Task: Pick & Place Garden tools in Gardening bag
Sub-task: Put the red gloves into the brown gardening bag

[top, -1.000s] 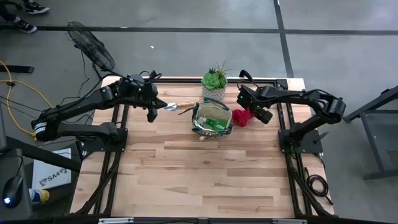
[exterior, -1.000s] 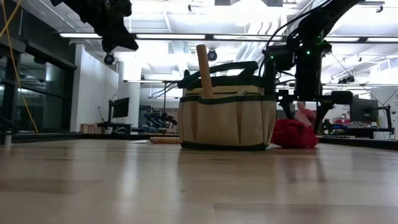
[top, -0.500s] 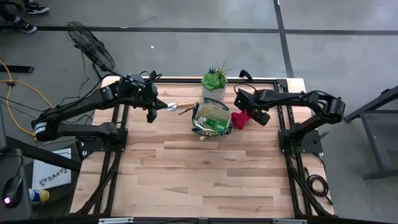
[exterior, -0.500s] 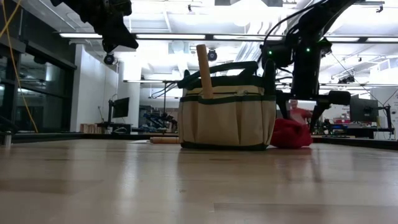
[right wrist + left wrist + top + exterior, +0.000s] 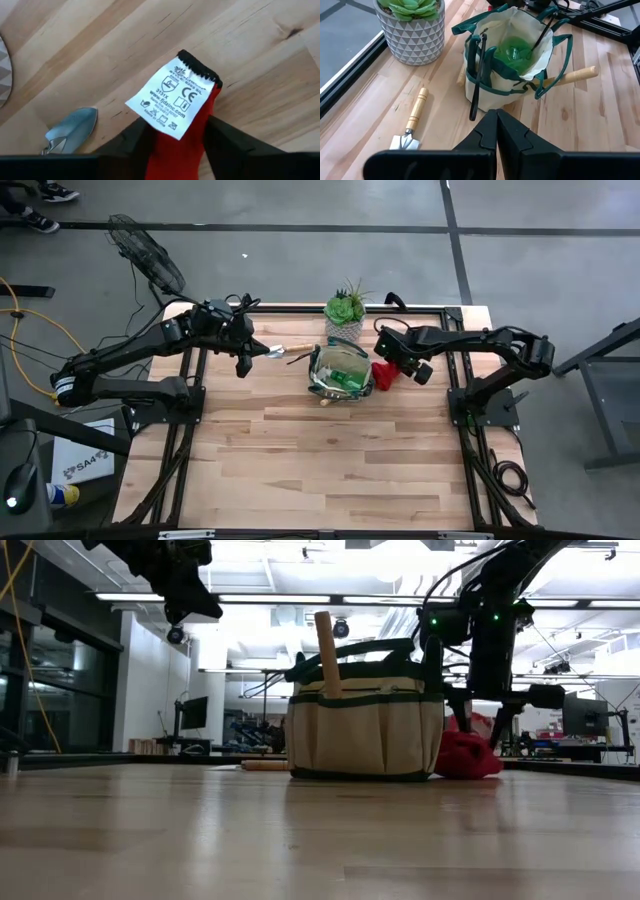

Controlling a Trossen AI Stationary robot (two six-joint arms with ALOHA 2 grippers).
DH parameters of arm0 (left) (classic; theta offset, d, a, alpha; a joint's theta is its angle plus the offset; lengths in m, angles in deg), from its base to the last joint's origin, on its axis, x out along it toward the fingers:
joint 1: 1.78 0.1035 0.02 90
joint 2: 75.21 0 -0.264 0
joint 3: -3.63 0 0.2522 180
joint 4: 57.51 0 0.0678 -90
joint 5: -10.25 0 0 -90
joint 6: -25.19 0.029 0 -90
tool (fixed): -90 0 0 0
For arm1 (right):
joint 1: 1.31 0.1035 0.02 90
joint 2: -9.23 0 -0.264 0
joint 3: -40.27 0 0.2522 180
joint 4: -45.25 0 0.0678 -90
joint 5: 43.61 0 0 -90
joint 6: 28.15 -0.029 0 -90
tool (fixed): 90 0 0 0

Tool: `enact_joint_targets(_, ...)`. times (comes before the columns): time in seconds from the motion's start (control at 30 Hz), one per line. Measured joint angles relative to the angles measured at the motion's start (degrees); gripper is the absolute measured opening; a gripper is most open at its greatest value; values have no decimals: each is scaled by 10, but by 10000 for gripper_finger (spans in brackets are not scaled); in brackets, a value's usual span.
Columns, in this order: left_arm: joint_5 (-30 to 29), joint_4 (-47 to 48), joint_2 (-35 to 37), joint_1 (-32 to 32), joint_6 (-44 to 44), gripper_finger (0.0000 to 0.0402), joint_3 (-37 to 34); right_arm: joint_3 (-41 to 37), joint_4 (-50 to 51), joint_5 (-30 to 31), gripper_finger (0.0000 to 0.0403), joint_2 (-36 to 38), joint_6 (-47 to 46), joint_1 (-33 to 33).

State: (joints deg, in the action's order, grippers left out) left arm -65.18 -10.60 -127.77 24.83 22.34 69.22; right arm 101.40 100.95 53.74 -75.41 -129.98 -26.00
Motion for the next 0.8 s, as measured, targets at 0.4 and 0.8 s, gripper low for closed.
enact_joint_targets(0.4, 0, 0, 0, 0, 0, 0, 0, 0, 17, -5, 15, 0, 74, 0)
enact_joint_targets(0.8, 0, 0, 0, 0, 0, 0, 0, 0, 38, 48, 8, 131, 143, 18)
